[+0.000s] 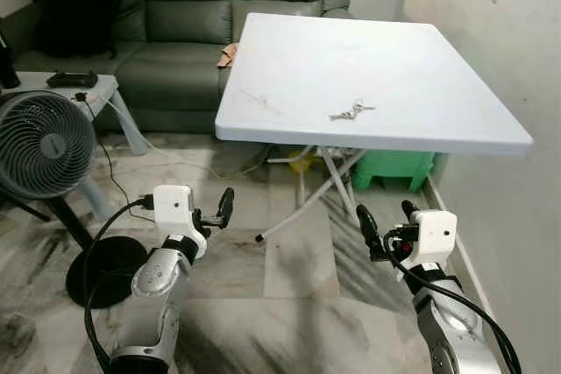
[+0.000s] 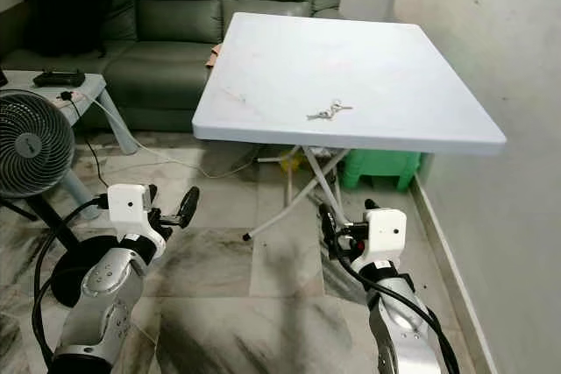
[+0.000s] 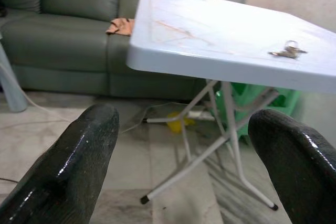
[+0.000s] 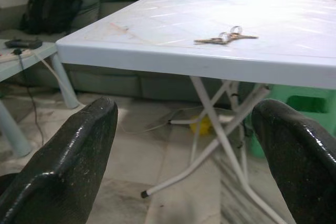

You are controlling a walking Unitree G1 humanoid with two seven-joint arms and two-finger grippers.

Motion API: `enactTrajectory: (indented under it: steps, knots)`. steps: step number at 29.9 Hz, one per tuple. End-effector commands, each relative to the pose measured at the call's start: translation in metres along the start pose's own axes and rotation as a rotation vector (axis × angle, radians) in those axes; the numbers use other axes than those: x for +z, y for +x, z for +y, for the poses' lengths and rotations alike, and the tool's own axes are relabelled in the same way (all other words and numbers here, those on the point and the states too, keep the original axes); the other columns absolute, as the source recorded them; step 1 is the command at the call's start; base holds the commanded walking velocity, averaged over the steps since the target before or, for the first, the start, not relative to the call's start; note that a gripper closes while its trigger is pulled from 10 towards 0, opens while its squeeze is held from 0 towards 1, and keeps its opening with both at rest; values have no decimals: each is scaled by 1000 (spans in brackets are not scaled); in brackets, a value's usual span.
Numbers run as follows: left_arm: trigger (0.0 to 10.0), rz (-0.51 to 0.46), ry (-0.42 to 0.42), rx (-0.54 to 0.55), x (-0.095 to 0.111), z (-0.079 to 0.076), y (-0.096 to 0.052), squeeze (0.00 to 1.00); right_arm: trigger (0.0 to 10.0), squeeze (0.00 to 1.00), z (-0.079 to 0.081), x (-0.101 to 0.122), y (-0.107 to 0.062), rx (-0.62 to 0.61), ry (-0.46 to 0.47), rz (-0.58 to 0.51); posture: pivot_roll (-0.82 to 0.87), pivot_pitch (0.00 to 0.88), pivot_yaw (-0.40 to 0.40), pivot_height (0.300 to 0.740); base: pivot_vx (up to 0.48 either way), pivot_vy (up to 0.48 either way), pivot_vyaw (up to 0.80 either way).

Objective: Hang keys on a hook

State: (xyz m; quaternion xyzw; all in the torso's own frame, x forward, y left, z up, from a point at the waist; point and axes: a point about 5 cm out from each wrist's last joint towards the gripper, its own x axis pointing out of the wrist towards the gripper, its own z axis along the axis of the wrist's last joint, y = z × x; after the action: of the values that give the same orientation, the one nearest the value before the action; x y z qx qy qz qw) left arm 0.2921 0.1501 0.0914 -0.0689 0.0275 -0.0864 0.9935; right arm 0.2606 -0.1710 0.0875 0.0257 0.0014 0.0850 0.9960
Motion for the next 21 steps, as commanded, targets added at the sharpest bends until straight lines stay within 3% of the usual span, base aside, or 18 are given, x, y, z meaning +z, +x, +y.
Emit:
enactTrajectory:
  steps: [1,21]
  knots:
    - [10000,-12,19,6,4,1,0,0,10000,0,2,7,3,11,-1,-21,-30,15,-23,740,454,0,0]
    - [10000,-12,18,1,3,-2,0,0,10000,0,2,7,4,21,-4,-19,-31,15,-25,740,450,0,0]
